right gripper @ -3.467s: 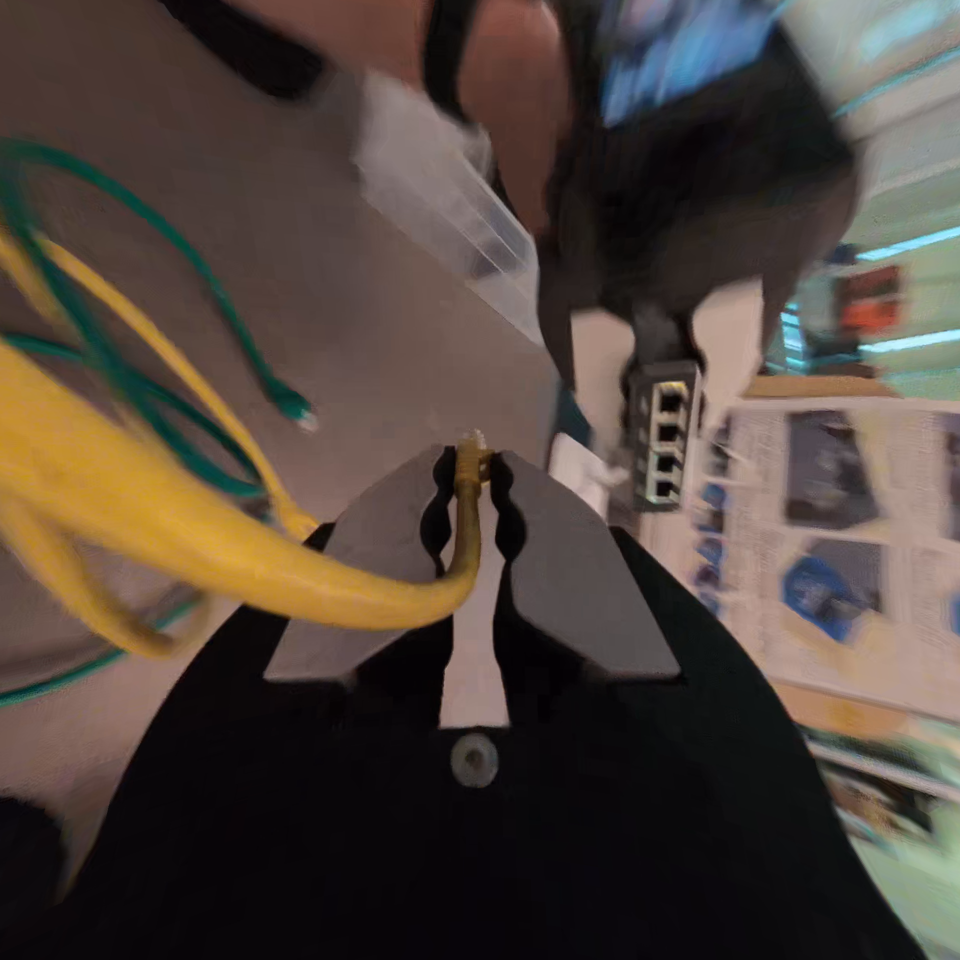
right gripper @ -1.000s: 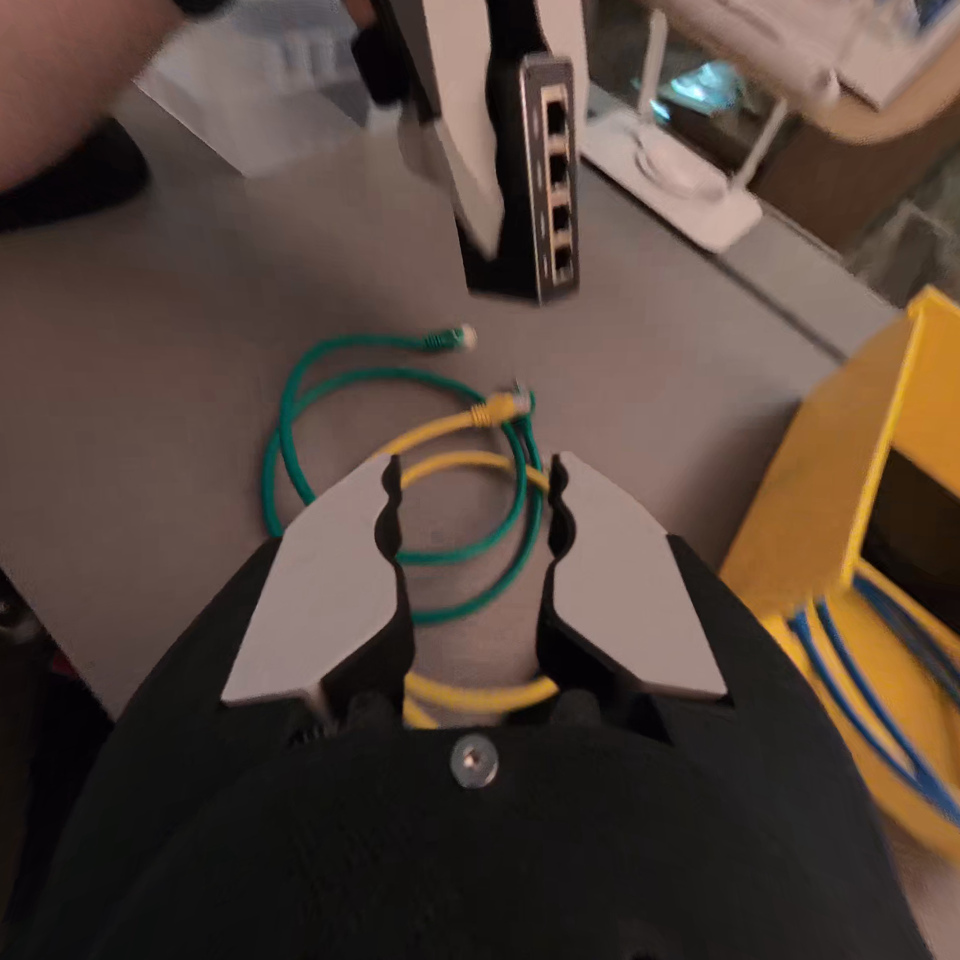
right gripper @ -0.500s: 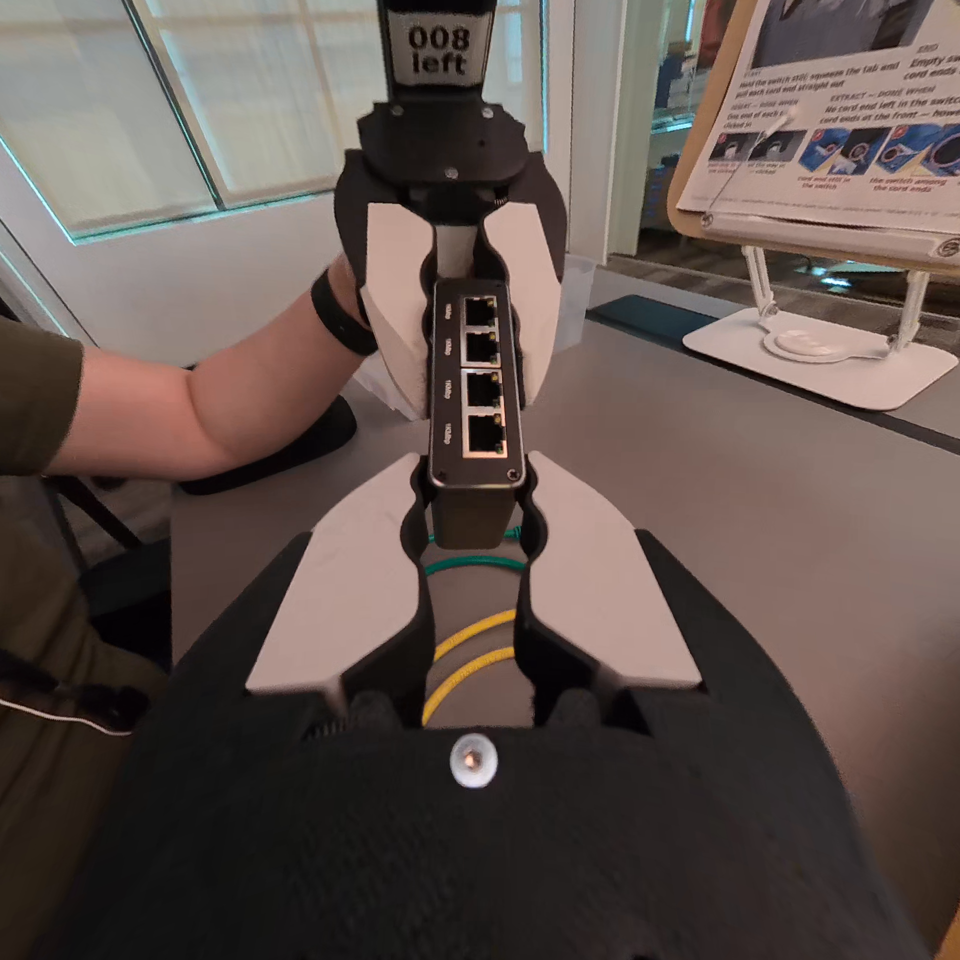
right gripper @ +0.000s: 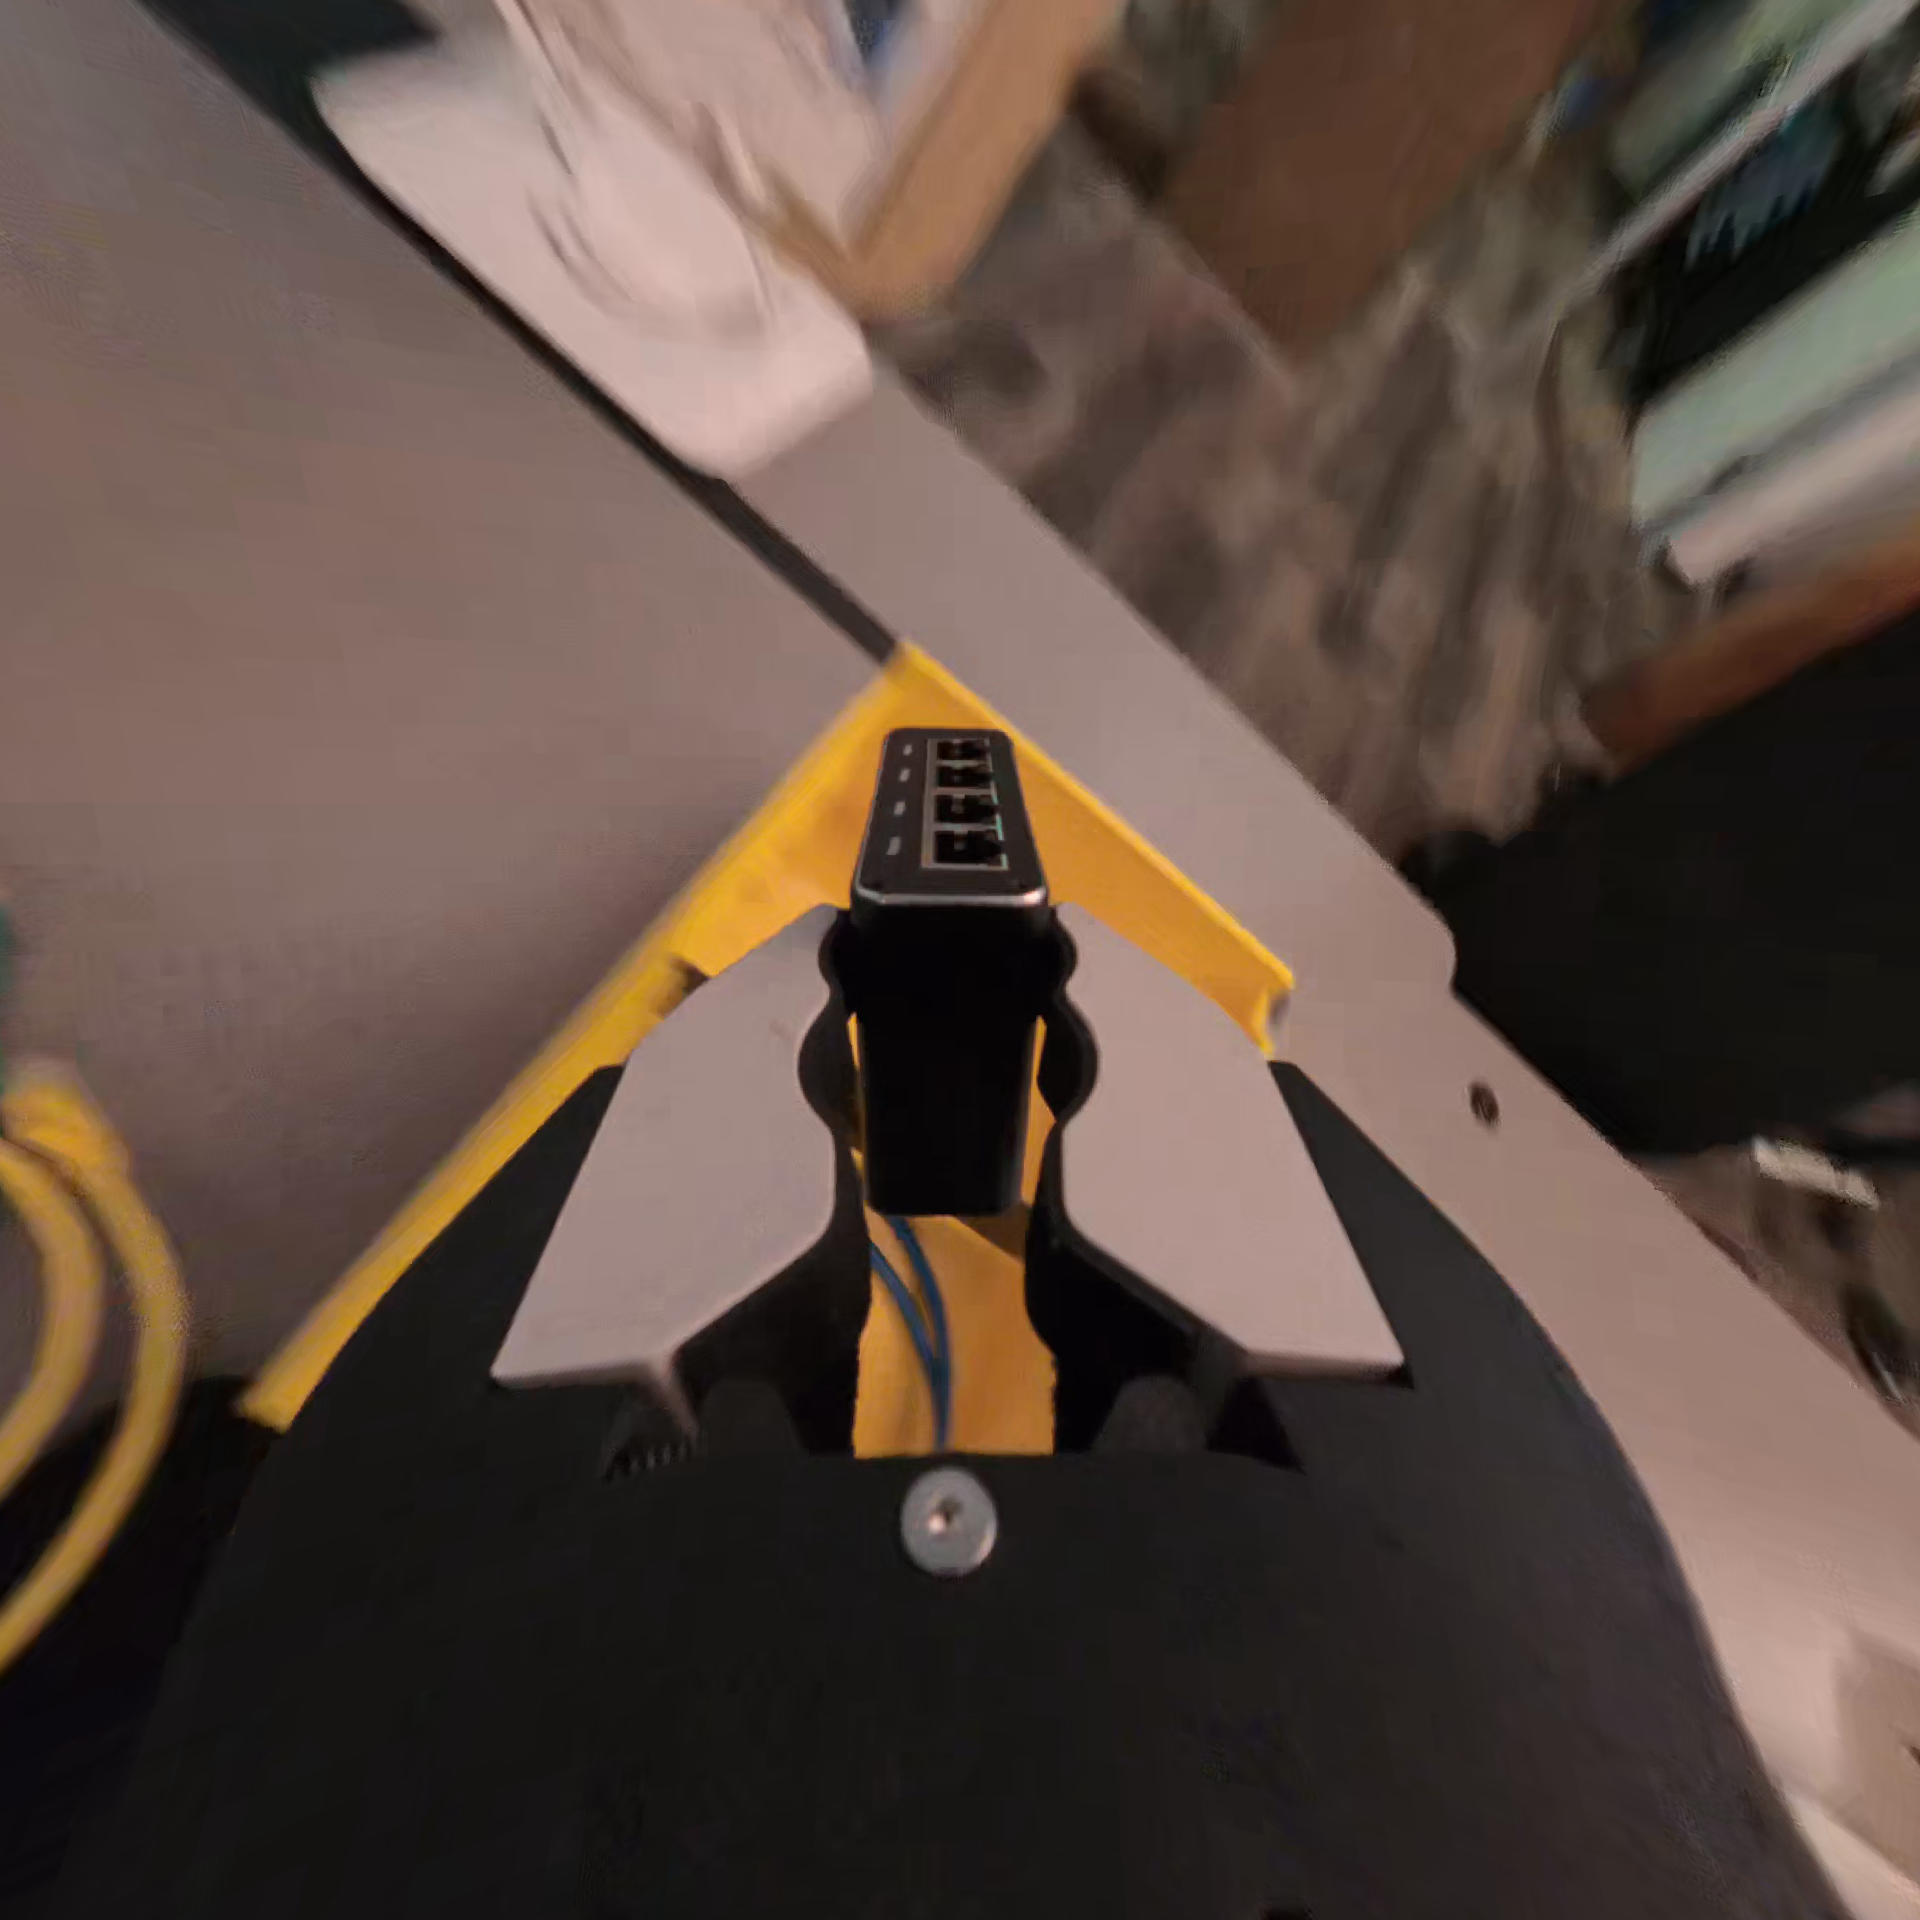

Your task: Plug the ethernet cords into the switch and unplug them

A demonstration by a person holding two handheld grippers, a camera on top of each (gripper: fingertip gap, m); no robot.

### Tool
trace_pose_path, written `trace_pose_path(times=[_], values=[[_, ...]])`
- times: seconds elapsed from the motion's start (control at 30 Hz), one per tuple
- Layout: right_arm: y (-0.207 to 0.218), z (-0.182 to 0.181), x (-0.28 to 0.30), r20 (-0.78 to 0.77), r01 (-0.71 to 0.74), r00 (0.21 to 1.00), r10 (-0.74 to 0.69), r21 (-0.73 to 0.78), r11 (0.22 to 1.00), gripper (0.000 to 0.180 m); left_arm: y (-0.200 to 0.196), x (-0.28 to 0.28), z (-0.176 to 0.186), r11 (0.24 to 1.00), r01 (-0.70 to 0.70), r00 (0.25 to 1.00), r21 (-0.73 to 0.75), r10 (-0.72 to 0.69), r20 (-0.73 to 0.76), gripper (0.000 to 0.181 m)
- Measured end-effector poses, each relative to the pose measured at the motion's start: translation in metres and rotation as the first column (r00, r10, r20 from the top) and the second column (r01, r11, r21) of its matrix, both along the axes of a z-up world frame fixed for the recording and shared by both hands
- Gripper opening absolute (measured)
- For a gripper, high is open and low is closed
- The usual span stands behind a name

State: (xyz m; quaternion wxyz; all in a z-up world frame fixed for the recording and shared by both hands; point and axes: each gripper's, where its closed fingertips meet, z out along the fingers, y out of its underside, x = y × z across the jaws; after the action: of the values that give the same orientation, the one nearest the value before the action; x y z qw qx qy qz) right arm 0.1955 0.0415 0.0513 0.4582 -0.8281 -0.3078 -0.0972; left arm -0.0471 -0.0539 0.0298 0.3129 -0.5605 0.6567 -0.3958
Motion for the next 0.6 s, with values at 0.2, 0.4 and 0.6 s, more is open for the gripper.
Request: trace_pose_path(times=[0.2, 0.4, 0.6], values=[[0.064, -0.106, 0.062, 0.114, 0.235, 0.972, -0.207, -0.397, 0.887, 0.033, 0.012, -0.009, -0.014, 0.996, -0.047, 0.993, 0.075, 0.055, -0.1, 0.063], [0.074, -0.144, 0.105, 0.531, 0.595, 0.77, -0.354, -0.394, 0.701, 0.033, 0.013, -0.011, -0.022, 0.994, -0.063, 0.983, 0.087, 0.077, -0.167, 0.062], [0.078, -0.166, 0.092, 0.481, 0.638, 0.761, -0.436, -0.43, 0.639, 0.036, 0.014, -0.012, -0.018, 0.997, -0.078, 0.985, 0.018, 0.08, -0.151, 0.062]])
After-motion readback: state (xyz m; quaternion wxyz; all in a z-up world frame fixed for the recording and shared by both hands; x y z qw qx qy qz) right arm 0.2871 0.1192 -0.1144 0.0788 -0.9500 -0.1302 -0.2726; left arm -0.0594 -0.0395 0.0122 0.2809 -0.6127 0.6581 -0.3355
